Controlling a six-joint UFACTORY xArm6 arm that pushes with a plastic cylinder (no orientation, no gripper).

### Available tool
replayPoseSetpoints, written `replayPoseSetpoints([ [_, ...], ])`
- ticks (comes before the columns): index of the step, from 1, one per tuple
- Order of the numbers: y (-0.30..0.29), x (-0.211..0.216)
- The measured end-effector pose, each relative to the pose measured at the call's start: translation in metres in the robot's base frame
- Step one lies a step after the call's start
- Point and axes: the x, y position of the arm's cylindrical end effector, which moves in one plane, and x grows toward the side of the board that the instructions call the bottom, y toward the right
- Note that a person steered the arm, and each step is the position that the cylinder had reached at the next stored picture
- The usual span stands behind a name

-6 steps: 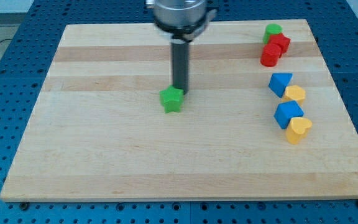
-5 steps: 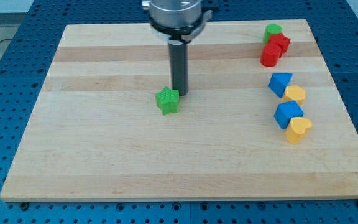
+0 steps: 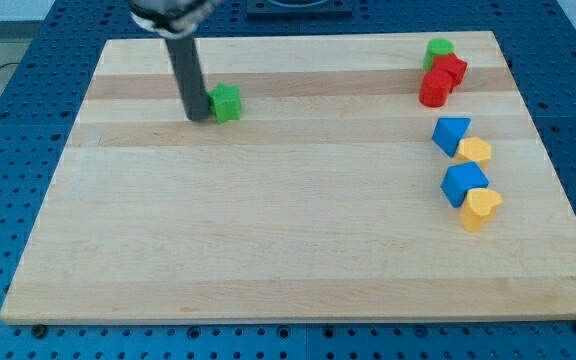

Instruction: Push the green star slightly to the up

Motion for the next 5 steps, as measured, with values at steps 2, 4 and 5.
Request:
replayPoseSetpoints([
  [2, 0.039, 0.027],
  [4, 0.125, 0.036],
  [5, 0.114, 0.011],
])
